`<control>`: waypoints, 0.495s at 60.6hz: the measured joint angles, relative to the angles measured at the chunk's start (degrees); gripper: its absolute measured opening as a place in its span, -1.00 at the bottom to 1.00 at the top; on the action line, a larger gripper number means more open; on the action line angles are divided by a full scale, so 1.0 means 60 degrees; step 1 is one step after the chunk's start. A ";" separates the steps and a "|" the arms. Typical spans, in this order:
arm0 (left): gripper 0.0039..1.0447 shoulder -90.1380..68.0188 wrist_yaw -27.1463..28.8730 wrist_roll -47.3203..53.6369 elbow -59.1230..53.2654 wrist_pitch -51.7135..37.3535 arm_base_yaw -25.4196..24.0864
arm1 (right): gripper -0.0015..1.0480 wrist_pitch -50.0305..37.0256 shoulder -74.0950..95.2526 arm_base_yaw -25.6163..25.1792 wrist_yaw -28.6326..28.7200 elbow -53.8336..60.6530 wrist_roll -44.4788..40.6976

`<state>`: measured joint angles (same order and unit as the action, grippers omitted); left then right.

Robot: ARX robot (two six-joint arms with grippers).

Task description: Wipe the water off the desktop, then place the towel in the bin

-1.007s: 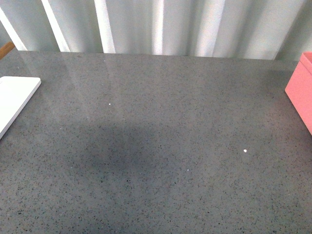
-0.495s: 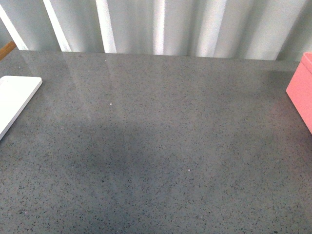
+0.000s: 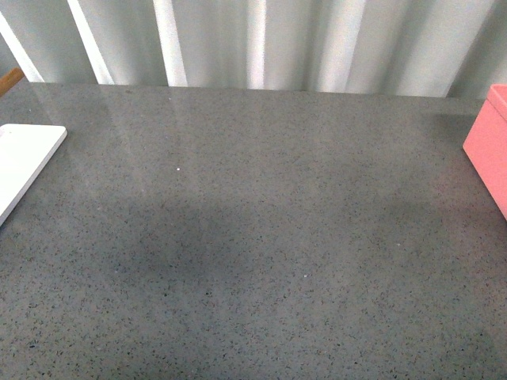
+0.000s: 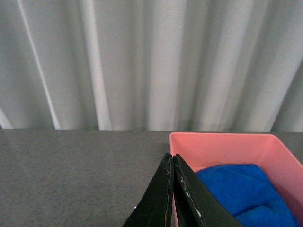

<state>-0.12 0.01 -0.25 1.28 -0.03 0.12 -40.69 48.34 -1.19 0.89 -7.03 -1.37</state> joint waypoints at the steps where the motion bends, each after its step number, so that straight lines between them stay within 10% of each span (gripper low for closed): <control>1: 0.87 0.0000 0.0000 0.0000 0.0000 0.0000 0.0000 | -0.94 0.0073 -0.0153 0.0102 0.0011 0.0080 0.0000; 30: 0.87 0.0007 0.0000 0.0000 0.0000 0.0000 0.0000 | -0.94 0.1413 -0.2568 0.0175 -0.0073 0.0914 0.0040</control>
<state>-0.08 0.01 -0.25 1.28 -0.03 0.12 -32.21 32.93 -0.14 0.45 -1.54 -1.13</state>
